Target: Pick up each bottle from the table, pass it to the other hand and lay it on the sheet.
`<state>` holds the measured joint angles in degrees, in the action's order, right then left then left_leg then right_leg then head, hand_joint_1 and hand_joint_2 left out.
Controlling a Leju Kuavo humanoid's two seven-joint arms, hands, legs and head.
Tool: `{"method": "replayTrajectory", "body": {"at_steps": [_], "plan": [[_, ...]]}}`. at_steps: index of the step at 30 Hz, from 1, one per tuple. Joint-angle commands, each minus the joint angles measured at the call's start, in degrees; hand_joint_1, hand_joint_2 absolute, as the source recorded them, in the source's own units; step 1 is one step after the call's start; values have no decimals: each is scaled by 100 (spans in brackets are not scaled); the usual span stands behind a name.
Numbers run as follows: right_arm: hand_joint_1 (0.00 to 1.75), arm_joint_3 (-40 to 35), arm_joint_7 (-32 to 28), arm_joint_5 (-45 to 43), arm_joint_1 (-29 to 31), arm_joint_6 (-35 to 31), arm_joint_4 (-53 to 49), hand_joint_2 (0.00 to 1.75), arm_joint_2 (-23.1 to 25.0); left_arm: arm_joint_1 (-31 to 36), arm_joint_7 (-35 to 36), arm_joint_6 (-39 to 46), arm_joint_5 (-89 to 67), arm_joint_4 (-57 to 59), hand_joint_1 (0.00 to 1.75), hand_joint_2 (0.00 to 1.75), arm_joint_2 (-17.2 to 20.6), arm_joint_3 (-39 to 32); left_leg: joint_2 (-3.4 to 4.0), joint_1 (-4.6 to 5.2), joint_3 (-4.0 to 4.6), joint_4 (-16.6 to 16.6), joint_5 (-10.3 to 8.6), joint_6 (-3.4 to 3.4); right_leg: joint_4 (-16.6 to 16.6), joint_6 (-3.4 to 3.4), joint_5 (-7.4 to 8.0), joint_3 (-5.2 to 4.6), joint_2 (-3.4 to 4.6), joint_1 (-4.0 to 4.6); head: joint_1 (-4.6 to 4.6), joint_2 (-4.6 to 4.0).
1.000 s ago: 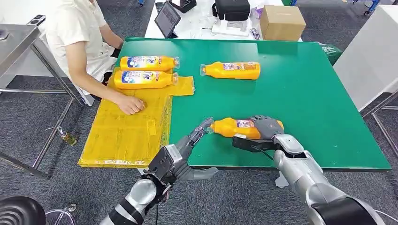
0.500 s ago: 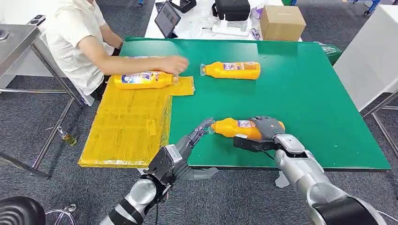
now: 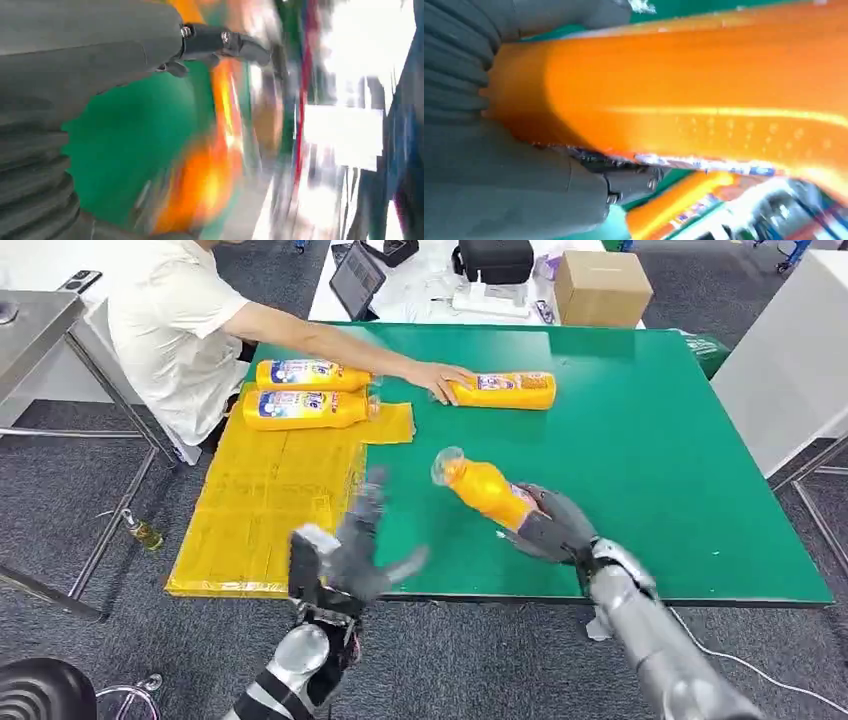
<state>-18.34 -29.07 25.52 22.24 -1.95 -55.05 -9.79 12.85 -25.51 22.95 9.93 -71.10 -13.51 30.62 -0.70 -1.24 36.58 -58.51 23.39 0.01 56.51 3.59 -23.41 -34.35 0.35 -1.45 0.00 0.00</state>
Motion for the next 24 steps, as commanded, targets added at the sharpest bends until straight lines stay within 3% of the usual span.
{"method": "replayTrajectory", "body": {"at_steps": [1, 6, 11, 16, 17, 24], "plan": [[175, 1, 232, -486, -892, -533, -2295, 175, 379, -199, -289, 809, 1574, 355, 0, 175, -31, -75, 5, 3, -3, 4, 7, 3, 2, -14, -9, -2, -2, 0, 4, 0], [175, -84, 68, -597, -766, -502, -1971, 175, 509, -387, 238, 567, 2127, -98, 0, 175, 79, 172, 6, 1, 6, 2, 11, 8, -3, -2, -17, -9, 7, 1, 9, 0], [175, -447, -96, -456, -844, -956, -2232, 175, 786, -249, -131, 934, 2410, -190, 0, 175, 99, 140, 9, -1, 2, 3, 12, 4, -2, -9, -18, -6, 8, -4, 13, 0], [175, -1007, 107, -557, -486, -826, -1783, 175, 726, -193, -68, -188, 2166, -476, 0, 175, 419, 761, 8, 0, -16, 6, 17, 4, -2, -17, -25, 10, 2, 2, 9, 0], [175, -1048, 114, -557, -401, -795, -1661, 175, 722, -189, -119, -249, 2009, -524, 0, 175, 428, 809, 1, 1, 13, 4, 4, 2, -2, 1, -13, -17, 2, -3, 9, 0], [175, -1101, 126, -575, -238, -731, -1355, 175, 794, -164, -51, -296, 1677, -517, 0, 175, 410, 861, 0, 2, 4, 7, 5, 5, -5, -3, -14, -4, -1, -4, 11, 0]]}}
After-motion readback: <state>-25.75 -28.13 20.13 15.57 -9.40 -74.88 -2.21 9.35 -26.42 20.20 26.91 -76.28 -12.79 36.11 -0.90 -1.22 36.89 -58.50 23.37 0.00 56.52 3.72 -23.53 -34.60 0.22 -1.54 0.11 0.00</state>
